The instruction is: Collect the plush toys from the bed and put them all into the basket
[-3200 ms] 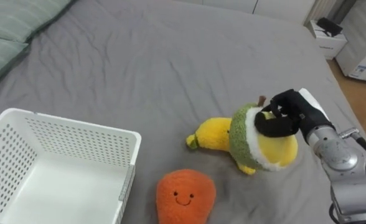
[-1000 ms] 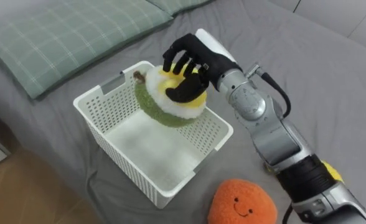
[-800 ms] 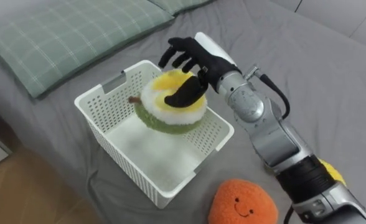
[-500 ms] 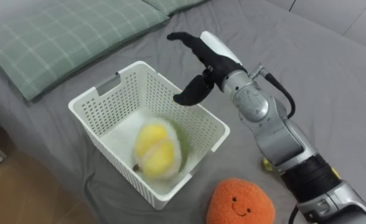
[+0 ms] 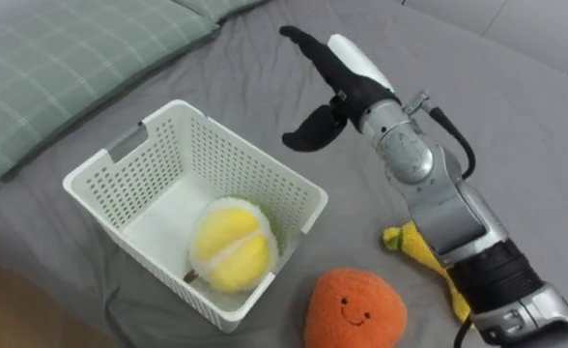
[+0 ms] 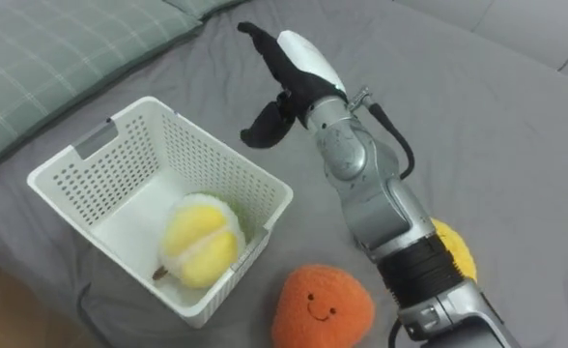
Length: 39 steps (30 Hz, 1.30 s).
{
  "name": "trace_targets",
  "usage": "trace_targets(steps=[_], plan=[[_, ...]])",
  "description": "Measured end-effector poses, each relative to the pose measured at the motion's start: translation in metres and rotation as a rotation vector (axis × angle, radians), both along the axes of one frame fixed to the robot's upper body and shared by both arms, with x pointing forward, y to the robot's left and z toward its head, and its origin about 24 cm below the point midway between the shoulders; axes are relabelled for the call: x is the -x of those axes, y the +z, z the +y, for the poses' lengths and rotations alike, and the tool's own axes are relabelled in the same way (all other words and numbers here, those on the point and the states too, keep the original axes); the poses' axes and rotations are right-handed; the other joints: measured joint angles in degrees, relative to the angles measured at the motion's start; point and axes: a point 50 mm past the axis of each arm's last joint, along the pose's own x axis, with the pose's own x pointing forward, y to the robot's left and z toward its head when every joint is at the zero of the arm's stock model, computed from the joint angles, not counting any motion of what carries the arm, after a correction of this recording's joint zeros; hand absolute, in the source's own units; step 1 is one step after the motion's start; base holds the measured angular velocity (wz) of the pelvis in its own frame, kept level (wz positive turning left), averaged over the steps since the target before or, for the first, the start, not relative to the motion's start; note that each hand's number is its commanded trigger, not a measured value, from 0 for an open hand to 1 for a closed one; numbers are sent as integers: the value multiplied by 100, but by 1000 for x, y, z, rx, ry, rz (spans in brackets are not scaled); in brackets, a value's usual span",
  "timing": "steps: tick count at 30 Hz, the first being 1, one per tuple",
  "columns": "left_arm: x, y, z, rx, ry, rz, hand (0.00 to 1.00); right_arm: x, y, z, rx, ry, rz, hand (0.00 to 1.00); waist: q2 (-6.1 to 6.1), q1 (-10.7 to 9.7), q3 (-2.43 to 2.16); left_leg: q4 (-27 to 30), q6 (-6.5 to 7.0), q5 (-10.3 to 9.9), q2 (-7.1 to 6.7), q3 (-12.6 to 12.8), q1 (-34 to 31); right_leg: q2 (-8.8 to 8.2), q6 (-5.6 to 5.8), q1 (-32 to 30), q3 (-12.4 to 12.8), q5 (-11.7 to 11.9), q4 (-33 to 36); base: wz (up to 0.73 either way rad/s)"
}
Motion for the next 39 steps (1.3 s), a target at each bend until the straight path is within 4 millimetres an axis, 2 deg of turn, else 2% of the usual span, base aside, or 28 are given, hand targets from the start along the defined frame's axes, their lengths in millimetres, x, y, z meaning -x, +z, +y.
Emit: trace_targets(steps=[1,6,13,17,20,21,22,29,32,35,37,39], plan=[[0,0,1,0,1,4,0,1,0,-5,-14,-9,0,0,41,-28,28,-31,4,-2,9,50,47,-8,1,5,63,3,6,-23],[1,-1,0,19,4,7,0,0,3,-28,-40,-87,-30,0,81,-228,31,-75,26,-45,72,268,70,61,12,-25,313,78,-15,-23],[4,-2,-1,22,7,15,0,0,3,-53,-43,-166,-37,0,138,-522,-6,-188,33,-52,99,514,291,93,15,-15,634,80,-20,-21],[5,-2,-1,20,8,15,0,-1,7,-64,-46,-196,-49,0,146,-711,-28,-227,34,-54,114,605,356,97,16,-7,697,79,-16,-10],[11,-3,0,16,14,26,0,0,8,-72,-78,-225,-49,0,130,-762,-45,-253,32,-54,126,654,417,110,16,29,733,80,-16,-9],[15,-4,1,14,17,39,0,2,4,-77,-85,-240,-40,0,125,-799,-50,-261,28,-60,133,663,470,118,15,84,743,81,-23,-4],[21,-5,2,11,20,52,0,5,-2,-82,-86,-256,-26,0,109,-840,-86,-262,27,-70,139,662,496,125,16,107,743,81,-22,0],[40,-7,5,4,33,95,0,15,-27,-96,-103,-311,58,0,114,-1014,-85,-258,-11,-106,185,717,535,174,-7,155,832,94,-5,-6],[40,-7,5,2,32,96,0,15,-38,-102,-127,-342,100,0,99,-1029,-92,-249,-18,-114,192,733,540,190,-11,153,884,96,-5,-7],[39,-5,10,-14,11,97,0,16,-59,-109,-185,-401,177,0,30,-951,-79,-245,-19,-117,210,798,498,197,-20,86,906,102,6,-8],[28,-1,17,-34,-3,69,0,18,-75,-117,-190,-457,226,0,-100,-887,-78,-137,-21,-115,225,804,265,194,-42,-128,871,116,42,0],[17,1,18,-35,-4,42,0,19,-86,-124,-194,-505,252,0,-150,-842,-72,-34,-19,-116,226,777,39,185,-47,-304,828,121,80,11]])
